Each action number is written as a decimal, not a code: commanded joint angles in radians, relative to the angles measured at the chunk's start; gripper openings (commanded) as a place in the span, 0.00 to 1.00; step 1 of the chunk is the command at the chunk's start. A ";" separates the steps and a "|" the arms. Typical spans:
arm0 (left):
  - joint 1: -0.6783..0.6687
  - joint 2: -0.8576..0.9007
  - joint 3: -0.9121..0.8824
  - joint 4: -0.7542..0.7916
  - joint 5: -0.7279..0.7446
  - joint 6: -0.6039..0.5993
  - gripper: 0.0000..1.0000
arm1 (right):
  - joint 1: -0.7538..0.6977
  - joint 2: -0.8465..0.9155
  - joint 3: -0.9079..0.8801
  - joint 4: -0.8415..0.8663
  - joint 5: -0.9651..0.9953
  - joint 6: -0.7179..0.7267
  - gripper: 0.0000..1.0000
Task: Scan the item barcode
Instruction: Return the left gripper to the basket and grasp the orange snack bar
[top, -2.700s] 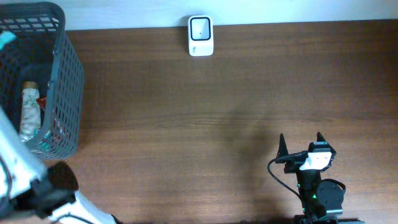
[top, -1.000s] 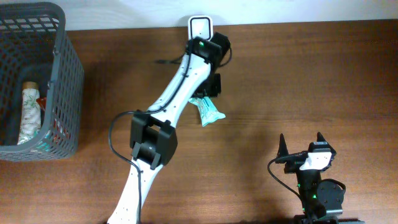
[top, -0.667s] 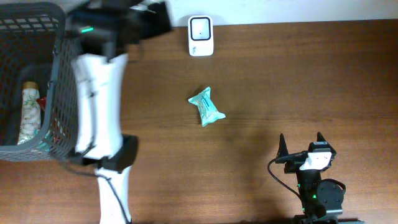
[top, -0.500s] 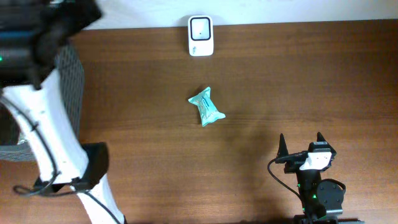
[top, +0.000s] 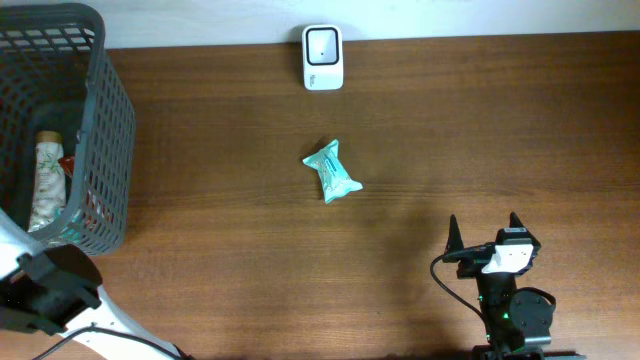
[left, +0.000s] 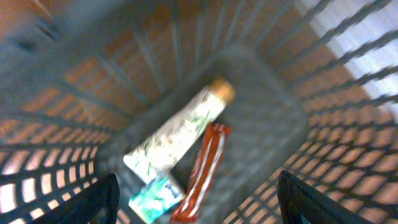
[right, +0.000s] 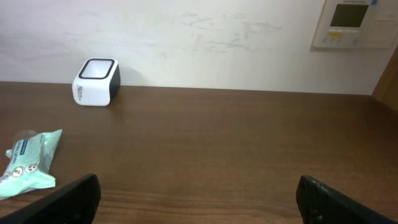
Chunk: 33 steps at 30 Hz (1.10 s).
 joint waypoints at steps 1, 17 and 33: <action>-0.003 -0.001 -0.194 0.054 0.001 0.061 0.70 | -0.005 -0.007 -0.007 -0.005 0.002 0.000 0.99; -0.084 0.004 -0.755 0.393 0.042 0.171 0.64 | -0.005 -0.007 -0.007 -0.005 0.002 0.000 0.98; -0.065 0.013 -0.904 0.521 0.003 0.171 0.00 | -0.005 -0.007 -0.007 -0.005 0.002 0.000 0.99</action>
